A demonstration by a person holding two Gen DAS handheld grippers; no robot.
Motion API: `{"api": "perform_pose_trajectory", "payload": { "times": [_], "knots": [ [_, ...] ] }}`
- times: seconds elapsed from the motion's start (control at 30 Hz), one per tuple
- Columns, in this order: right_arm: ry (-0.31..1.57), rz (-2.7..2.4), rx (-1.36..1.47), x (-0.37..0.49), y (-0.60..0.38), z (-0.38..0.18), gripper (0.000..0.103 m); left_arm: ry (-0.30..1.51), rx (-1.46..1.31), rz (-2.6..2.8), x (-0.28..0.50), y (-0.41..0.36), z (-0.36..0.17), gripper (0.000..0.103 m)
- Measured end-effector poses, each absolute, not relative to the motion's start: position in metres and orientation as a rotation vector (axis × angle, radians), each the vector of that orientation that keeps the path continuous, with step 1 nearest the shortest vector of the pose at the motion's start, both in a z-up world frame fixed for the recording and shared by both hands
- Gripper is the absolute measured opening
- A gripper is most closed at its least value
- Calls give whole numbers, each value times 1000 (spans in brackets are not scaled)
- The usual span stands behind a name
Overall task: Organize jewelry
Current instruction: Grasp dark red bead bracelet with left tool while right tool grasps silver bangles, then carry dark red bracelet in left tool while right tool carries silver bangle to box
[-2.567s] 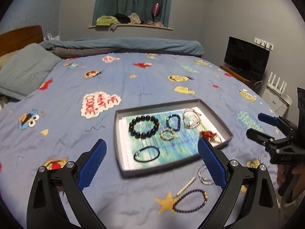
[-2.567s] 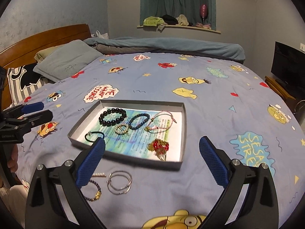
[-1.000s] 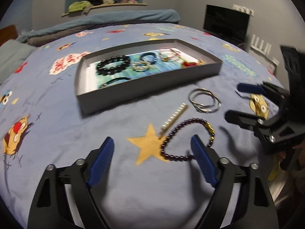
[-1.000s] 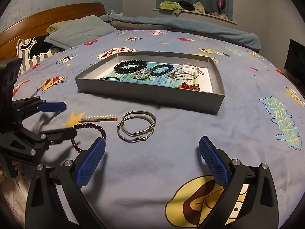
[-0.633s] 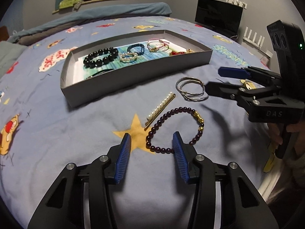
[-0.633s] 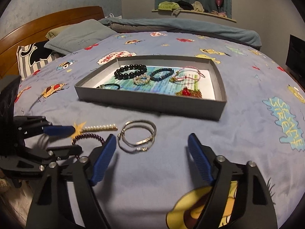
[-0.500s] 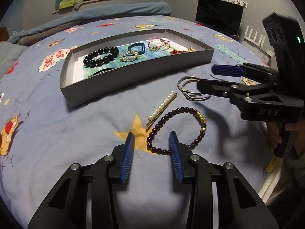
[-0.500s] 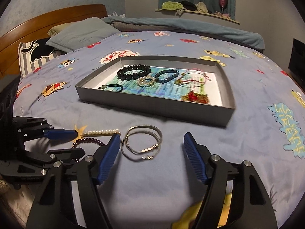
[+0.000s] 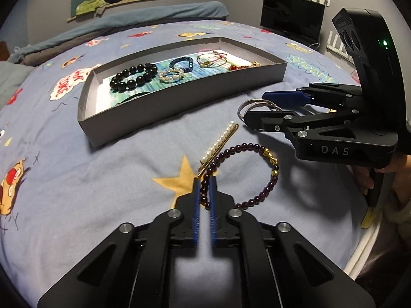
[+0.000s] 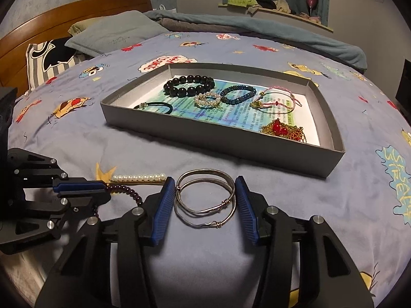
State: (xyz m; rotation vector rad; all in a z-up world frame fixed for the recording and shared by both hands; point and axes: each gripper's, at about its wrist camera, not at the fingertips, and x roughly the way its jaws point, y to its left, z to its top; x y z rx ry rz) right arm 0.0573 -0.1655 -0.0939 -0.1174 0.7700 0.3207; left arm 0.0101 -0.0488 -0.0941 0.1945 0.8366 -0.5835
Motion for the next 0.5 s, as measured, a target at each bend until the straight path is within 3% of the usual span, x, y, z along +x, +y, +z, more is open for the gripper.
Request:
{"api": "perform_pose_trajectory", "payload": {
  "times": [0.5],
  "knots": [
    [684,289,-94,47,-181,-66,48,722,197,-615,-9,-42,-60,6]
  ]
}}
